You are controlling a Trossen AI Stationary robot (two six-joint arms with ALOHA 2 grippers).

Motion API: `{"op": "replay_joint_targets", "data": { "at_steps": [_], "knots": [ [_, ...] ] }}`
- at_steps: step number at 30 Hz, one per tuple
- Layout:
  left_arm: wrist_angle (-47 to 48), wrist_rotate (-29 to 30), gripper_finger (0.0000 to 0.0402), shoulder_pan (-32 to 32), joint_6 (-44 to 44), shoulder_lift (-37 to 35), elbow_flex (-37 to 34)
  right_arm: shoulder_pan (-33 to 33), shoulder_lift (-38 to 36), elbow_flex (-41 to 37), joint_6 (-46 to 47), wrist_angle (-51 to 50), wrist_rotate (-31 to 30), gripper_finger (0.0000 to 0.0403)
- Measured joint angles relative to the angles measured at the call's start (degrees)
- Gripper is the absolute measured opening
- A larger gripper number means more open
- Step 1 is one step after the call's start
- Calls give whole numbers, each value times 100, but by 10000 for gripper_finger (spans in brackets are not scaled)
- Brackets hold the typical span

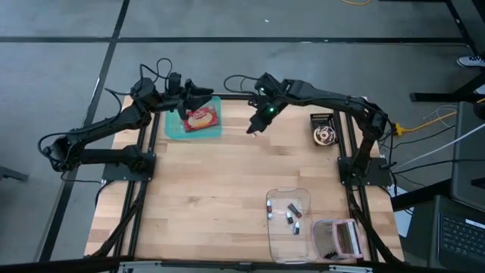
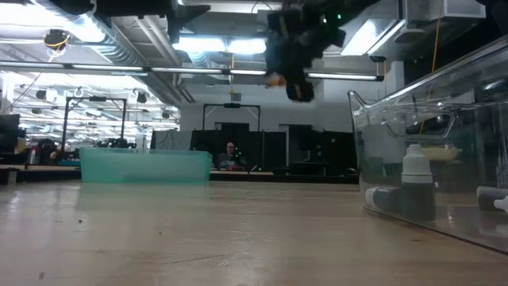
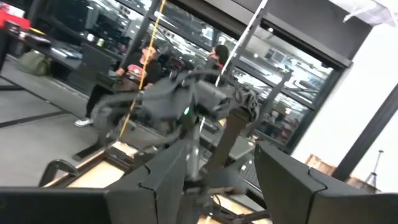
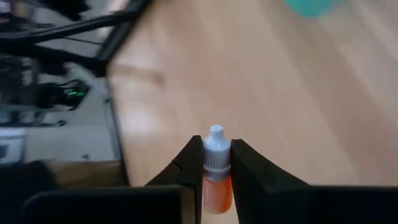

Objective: Pick & Place Food Item
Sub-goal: Put the orange food coloring bottle into the transparent bin

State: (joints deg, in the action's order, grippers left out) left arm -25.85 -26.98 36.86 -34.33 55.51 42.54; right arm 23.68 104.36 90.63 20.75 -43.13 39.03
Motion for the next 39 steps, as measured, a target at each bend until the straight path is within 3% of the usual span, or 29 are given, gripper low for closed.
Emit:
{"op": "replay_joint_targets", "data": {
  "at_steps": [9, 15, 22, 26, 31, 36, 39],
  "knots": [
    [-13, -197, 184, 0, 10, 0, 0, -630, -117, 1015, 354, -402, 835, 51],
    [-13, -416, 184, 7, 18, -2, 0, -1442, -550, 1086, 747, -715, 375, 51],
    [-12, -513, 184, 9, 64, -2, 0, -2901, -1235, 1032, 2092, -735, -1781, 51],
    [-12, -625, 184, 9, 49, -2, 0, -3928, -1654, 595, 3444, -709, -3387, 51],
    [-46, -593, 184, 0, 21, -2, 0, -5229, -1950, -485, 5671, -235, -4893, 51],
    [-324, -475, 184, 0, 60, -2, 0, -6208, -1911, -1856, 7860, 776, -5644, 51],
    [-384, -447, 184, 15, 71, -2, 0, -6486, -1908, -2562, 8666, 1280, -5895, 51]
  ]
}}
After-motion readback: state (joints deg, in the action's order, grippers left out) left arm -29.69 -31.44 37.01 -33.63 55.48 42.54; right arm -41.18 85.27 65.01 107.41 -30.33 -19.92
